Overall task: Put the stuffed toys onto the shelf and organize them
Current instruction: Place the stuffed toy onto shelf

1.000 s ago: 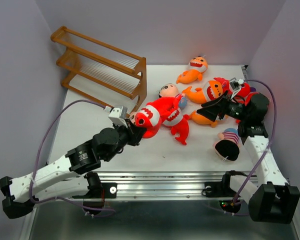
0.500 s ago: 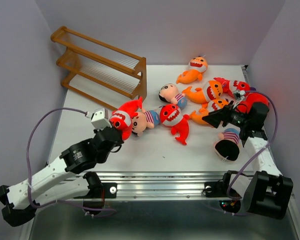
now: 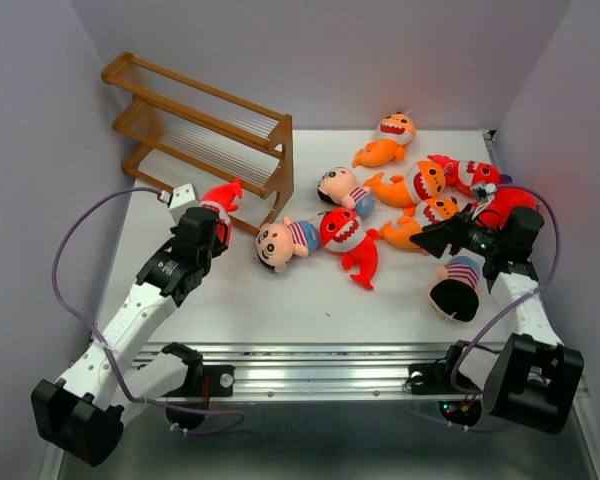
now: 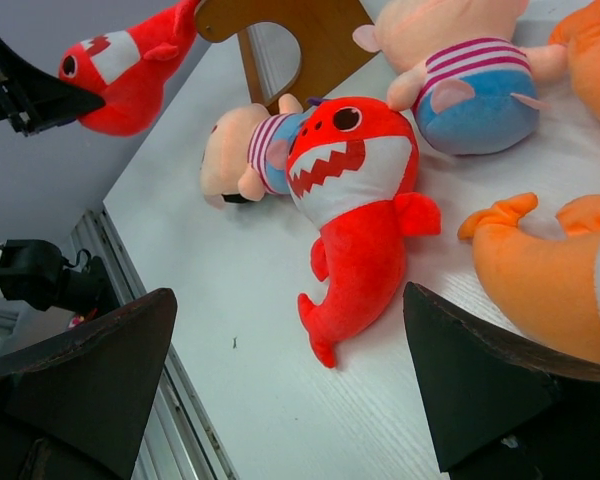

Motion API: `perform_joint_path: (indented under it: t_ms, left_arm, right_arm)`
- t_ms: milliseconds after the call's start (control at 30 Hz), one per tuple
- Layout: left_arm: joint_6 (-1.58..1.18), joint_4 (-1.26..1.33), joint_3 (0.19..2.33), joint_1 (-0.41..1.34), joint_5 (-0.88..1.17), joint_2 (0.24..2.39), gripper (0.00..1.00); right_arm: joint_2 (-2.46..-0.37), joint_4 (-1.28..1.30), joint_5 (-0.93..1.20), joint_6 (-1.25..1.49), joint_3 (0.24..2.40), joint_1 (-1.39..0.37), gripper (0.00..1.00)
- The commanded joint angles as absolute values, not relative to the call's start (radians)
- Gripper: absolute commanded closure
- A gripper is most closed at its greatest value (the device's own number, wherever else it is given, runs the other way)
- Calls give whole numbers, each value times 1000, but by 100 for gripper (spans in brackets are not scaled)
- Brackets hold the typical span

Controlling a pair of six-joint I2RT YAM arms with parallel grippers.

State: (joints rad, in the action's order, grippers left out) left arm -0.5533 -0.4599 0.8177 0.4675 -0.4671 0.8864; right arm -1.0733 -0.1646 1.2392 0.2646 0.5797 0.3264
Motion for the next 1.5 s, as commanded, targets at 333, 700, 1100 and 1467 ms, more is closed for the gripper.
perform_joint_path:
  t_ms: [333, 700, 1100, 1467]
  left_arm:
    - [-331, -167, 929, 221, -287, 1135, 100]
    - [-175, -8, 939, 86, -239, 1249, 100]
    - [69, 98, 1009, 25, -242, 1427, 100]
    - [184, 187, 1035, -54, -242, 1525, 100]
  right_arm:
    - [-1032, -198, 1287, 256, 578, 331, 0]
    - [-1034, -196, 1308, 265, 584, 341, 0]
    - [-1034, -198, 1316, 264, 586, 341, 0]
    - [-1042, -196, 1319, 256, 583, 341, 0]
